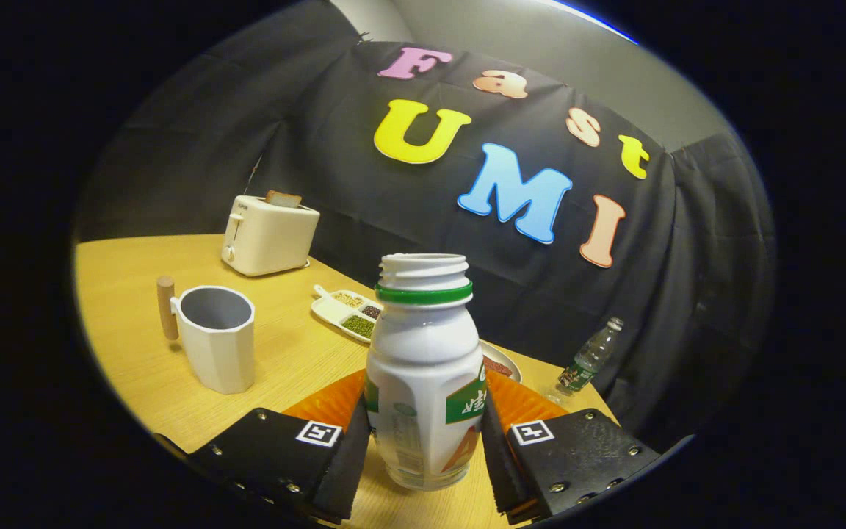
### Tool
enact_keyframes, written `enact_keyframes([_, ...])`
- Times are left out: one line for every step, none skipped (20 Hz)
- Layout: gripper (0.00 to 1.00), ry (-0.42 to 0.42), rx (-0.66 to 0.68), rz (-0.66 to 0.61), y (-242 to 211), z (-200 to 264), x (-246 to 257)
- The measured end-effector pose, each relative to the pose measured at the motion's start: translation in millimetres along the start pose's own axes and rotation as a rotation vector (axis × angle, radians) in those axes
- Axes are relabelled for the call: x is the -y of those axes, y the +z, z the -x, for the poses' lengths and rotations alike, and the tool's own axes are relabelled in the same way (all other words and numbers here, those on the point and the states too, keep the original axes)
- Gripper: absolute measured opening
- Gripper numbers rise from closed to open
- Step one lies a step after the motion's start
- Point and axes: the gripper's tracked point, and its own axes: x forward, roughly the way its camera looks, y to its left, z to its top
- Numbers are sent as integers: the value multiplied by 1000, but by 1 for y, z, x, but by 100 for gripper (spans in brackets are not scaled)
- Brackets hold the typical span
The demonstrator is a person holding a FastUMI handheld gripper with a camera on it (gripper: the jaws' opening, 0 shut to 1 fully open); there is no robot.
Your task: Take the bottle from table, then pour the juice into the cup, finally place the bottle on the coaster
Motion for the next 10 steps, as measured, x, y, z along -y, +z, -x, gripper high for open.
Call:
enact_keyframes([69, 8, -2, 28, 1, -1, -4])
enact_keyframes([69, 15, -4, 57, 4, -3, -7])
enact_keyframes([69, 24, 0, 84, 7, -5, -12])
enact_keyframes([69, 34, -1, 114, 9, -6, -17])
enact_keyframes([69, 42, -3, 151, 10, -8, -20])
enact_keyframes([69, 42, -1, 194, 13, -9, -23])
enact_keyframes([69, 44, 1, 241, 15, -13, -25])
enact_keyframes([69, 44, 4, 285, 18, -13, -27])
enact_keyframes([69, 43, 9, 328, 20, -15, -29])
enact_keyframes([69, 41, 9, 366, 20, -16, -30])
